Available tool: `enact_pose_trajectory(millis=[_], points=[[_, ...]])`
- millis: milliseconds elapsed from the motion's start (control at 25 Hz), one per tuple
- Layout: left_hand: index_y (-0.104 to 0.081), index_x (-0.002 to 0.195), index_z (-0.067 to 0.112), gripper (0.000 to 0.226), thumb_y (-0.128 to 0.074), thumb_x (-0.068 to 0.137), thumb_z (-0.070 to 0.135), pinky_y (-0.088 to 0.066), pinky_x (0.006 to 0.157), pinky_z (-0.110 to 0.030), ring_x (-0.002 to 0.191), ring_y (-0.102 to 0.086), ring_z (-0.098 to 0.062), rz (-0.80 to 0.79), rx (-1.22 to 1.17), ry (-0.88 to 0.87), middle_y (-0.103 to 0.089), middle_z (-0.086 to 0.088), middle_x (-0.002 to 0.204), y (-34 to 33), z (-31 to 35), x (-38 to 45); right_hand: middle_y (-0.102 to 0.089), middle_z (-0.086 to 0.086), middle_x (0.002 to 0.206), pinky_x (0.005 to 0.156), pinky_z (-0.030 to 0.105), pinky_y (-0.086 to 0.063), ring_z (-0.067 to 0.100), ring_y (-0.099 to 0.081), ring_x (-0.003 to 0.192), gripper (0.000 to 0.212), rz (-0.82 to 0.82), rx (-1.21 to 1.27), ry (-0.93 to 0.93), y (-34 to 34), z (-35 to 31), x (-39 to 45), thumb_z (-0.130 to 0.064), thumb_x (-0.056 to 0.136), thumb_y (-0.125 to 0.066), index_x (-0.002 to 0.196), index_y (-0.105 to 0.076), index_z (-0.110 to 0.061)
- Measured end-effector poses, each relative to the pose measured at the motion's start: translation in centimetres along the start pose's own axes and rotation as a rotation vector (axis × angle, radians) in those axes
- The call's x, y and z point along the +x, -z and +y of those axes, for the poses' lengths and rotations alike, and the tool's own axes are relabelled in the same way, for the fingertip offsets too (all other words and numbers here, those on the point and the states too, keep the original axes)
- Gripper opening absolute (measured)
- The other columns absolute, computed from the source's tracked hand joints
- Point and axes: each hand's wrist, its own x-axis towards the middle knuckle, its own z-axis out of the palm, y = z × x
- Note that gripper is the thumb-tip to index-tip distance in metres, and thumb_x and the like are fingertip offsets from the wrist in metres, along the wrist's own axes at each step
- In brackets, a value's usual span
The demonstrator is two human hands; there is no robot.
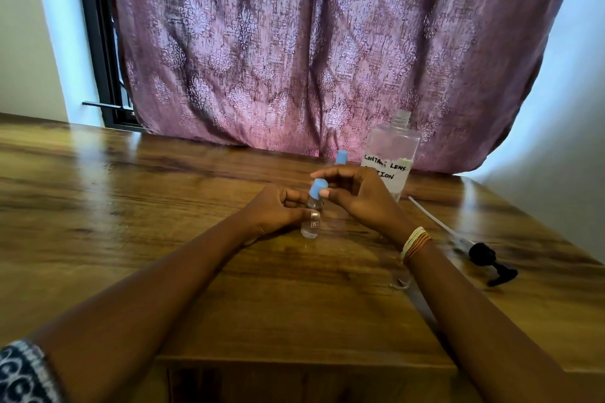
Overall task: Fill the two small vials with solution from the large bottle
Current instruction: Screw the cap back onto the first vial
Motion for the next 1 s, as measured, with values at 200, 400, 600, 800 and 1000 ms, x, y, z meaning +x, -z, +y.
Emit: enact_pose_trajectory(millis=[200, 400, 600, 800, 1000], points=[[-0.074, 0.096, 0.009, 0.021, -0.073, 0.078, 0.001, -0.053, 0.066, -0.016, 0.074, -0.071, -0.006, -0.016, 0.000, 0.020, -0.076, 0.000, 0.085, 0.1, 0.1, 0.0, -0.073, 0.005, 0.106, 0.086, 0.021, -0.056, 0.011, -0.069, 0.097, 0.026, -0.035, -0.050, -0.007, 0.3, -0.2, -0.1, 0.000, 0.085, -0.069, 0.110, -0.071, -0.009], [-0.074, 0.088, 0.013, 0.018, -0.073, 0.077, 0.000, -0.051, 0.061, -0.012, 0.067, -0.067, 0.001, -0.007, 0.040, -0.014, -0.075, 0.008, 0.071, -0.1, 0.2, -0.2, -0.070, 0.003, 0.070, 0.059, 0.027, -0.055, 0.013, -0.064, 0.061, 0.026, 0.142, -0.211, -0.031, -1.2, -0.2, -0.4, -0.030, 0.072, -0.084, 0.082, -0.068, -0.013], [-0.073, 0.085, 0.014, 0.018, -0.071, 0.078, -0.002, -0.053, 0.062, -0.015, 0.065, -0.067, 0.000, -0.007, 0.066, -0.010, -0.076, 0.008, 0.071, 0.0, 0.4, -0.4, -0.070, -0.005, 0.101, 0.082, 0.023, -0.055, 0.003, -0.065, 0.094, 0.053, 0.033, -0.271, -0.044, -1.2, -0.3, -0.4, -0.047, 0.073, -0.078, 0.116, -0.061, -0.021], [-0.075, 0.093, 0.015, 0.022, -0.075, 0.076, 0.002, -0.055, 0.072, -0.018, 0.082, -0.072, -0.009, -0.009, 0.050, -0.015, -0.077, 0.002, 0.088, 0.1, 0.1, -0.1, -0.069, 0.006, 0.121, 0.099, 0.034, -0.053, 0.012, -0.064, 0.115, 0.044, -0.077, 0.051, 0.006, -0.6, -0.2, -0.1, 0.009, 0.080, -0.060, 0.119, -0.067, -0.010], [-0.074, 0.080, 0.017, 0.016, -0.073, 0.078, 0.002, -0.049, 0.058, -0.013, 0.060, -0.065, 0.002, -0.032, 0.085, -0.008, -0.074, 0.009, 0.064, 0.0, 0.5, -0.4, -0.068, -0.007, 0.084, 0.069, 0.015, -0.050, 0.001, -0.062, 0.074, 0.042, 0.082, -0.132, -0.080, -1.4, 0.1, -0.3, -0.032, 0.069, -0.086, 0.106, -0.071, -0.022]])
